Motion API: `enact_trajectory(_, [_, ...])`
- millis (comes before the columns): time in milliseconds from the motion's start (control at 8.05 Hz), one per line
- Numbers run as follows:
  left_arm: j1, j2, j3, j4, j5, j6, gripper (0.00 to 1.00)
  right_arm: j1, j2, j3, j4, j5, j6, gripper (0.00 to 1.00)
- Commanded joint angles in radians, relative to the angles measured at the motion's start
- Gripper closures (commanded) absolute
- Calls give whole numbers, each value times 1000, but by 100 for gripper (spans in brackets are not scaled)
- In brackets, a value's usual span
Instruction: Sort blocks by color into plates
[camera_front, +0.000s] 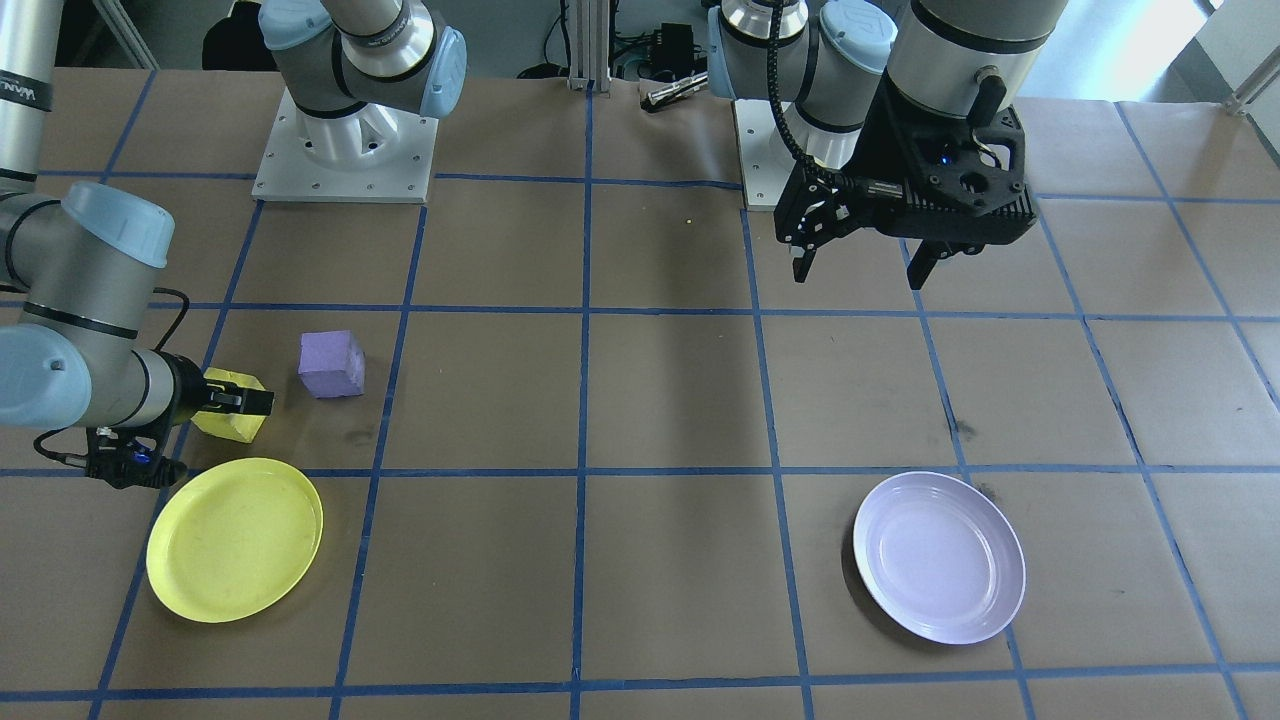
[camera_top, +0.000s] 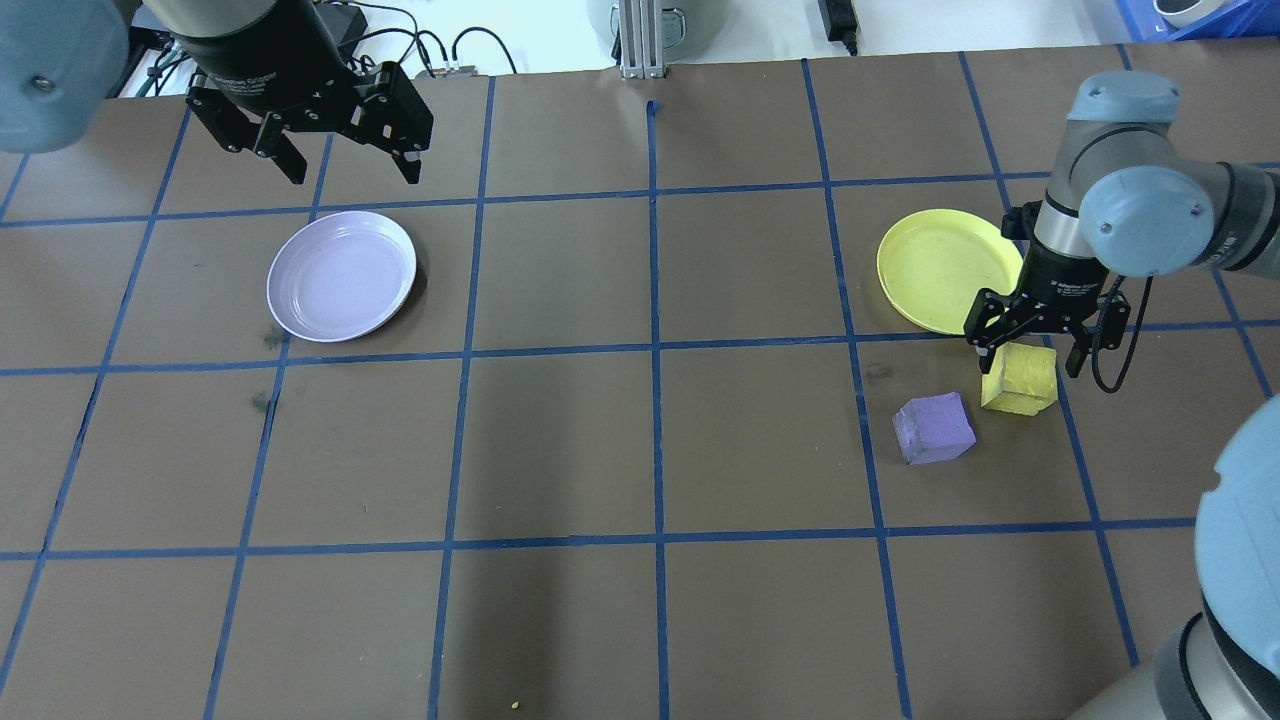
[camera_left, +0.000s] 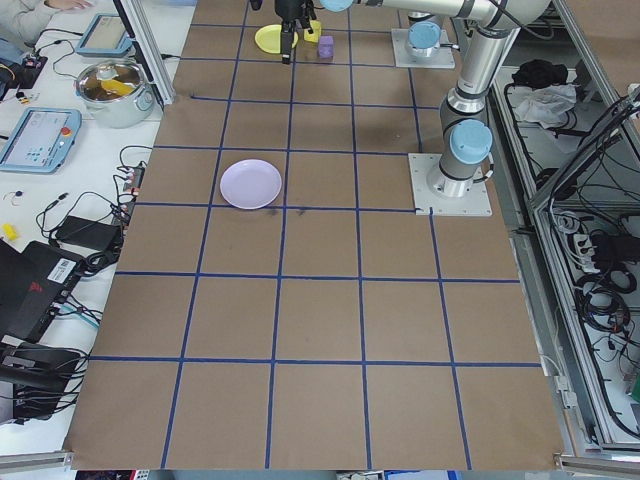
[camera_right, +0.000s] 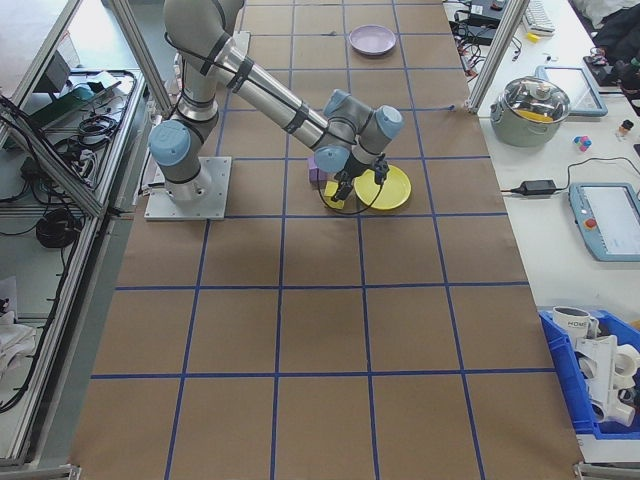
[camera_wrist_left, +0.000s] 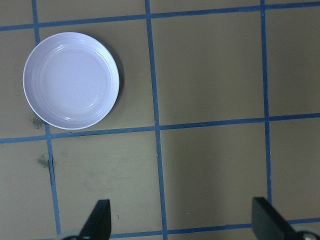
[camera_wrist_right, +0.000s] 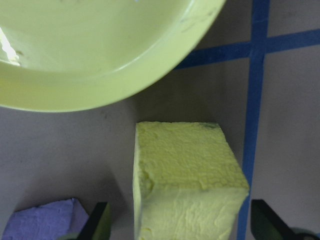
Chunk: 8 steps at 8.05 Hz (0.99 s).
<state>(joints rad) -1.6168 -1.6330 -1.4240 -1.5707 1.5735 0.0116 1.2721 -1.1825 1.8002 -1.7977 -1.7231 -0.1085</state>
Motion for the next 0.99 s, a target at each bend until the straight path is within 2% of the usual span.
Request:
enact_trajectory(0, [0, -5, 1, 37, 3, 4, 0, 0, 35, 1, -6, -1, -19, 40])
enact_trajectory(124, [0, -4, 1, 37, 5, 2, 0, -2, 34, -1, -5, -1, -20, 99])
enact_trajectory(373, [0, -2, -1, 32, 8, 4, 0, -2, 21, -16, 4, 2, -17, 100])
enact_trajectory(621, [0, -2, -1, 31, 8, 4, 0, 3, -75, -19, 7, 16, -20, 100])
enact_trajectory(870, [0, -2, -4, 32, 10, 2, 0, 18, -83, -79, -3, 43, -43, 100])
